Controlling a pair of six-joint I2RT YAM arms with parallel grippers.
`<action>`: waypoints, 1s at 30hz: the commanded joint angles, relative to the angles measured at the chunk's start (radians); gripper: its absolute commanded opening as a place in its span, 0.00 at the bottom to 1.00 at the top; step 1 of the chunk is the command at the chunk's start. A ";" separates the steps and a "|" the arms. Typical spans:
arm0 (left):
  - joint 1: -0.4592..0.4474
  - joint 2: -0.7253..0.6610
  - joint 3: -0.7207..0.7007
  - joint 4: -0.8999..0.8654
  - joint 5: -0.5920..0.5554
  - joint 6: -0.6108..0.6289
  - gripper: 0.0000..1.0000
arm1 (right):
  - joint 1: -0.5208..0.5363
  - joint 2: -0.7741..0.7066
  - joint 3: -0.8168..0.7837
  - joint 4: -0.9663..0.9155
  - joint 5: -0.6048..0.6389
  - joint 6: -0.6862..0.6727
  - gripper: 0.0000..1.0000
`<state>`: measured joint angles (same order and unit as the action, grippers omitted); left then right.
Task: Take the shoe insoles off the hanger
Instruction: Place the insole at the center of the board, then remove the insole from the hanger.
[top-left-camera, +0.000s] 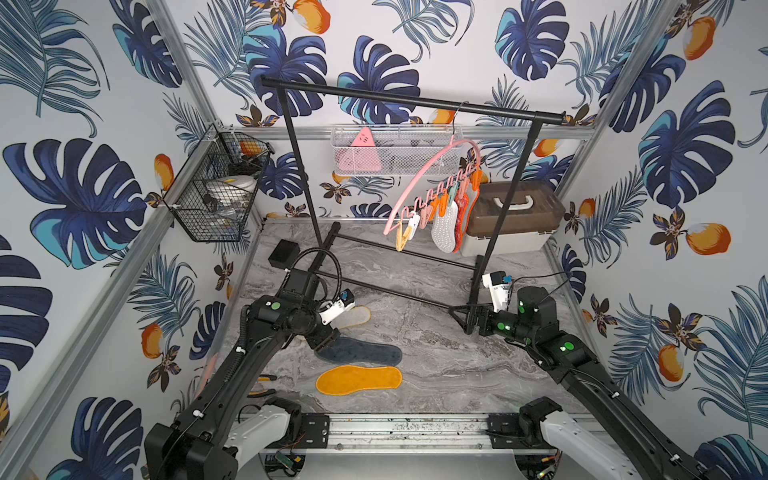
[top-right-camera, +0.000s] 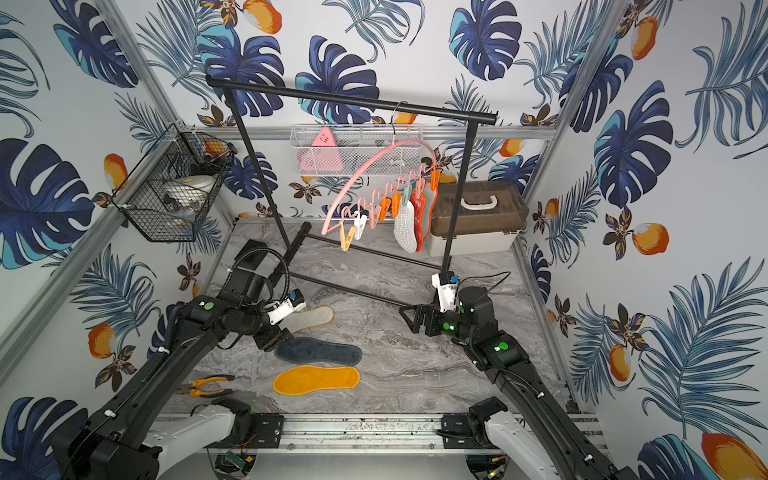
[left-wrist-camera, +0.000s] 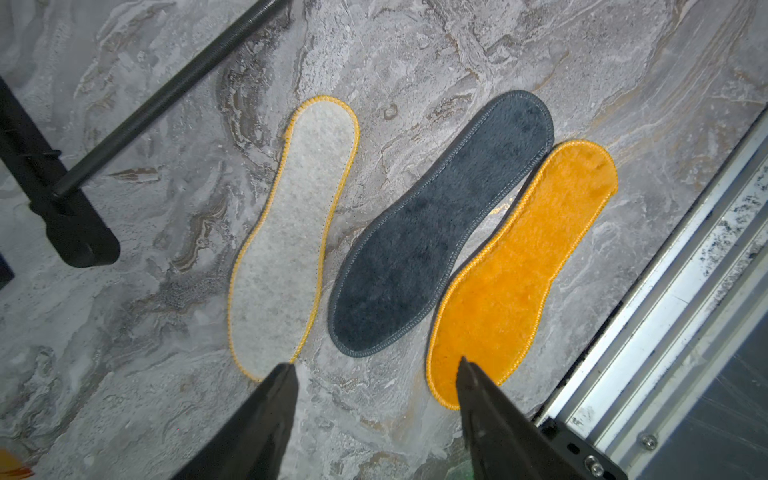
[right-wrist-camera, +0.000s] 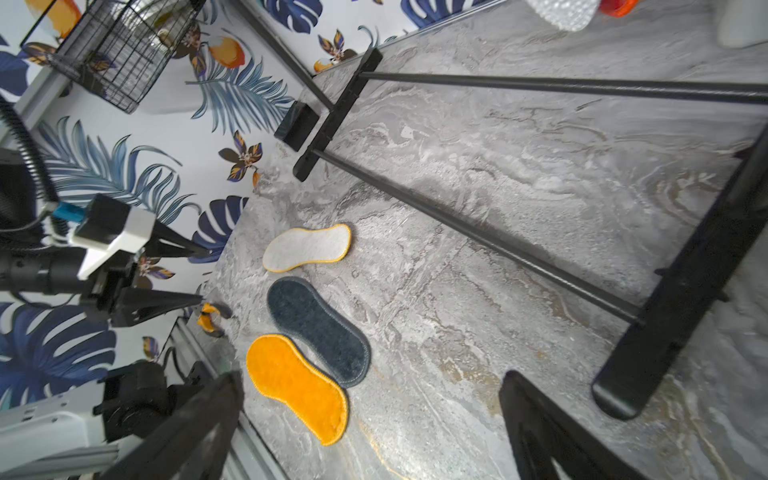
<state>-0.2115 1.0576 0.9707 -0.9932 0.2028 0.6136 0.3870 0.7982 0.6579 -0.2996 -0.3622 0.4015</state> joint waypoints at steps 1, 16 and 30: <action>0.007 -0.018 0.005 -0.013 -0.017 -0.031 0.72 | 0.002 0.002 0.029 -0.071 0.098 0.010 1.00; 0.009 -0.088 0.510 -0.337 0.324 -0.050 0.99 | -0.019 0.087 0.154 -0.135 0.244 -0.010 1.00; -0.011 0.140 0.913 -0.125 0.595 -0.421 0.99 | -0.019 0.029 0.151 -0.047 0.480 -0.038 1.00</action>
<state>-0.2211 1.1687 1.8511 -1.2190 0.7246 0.3653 0.3668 0.8253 0.7990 -0.3824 0.0937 0.3767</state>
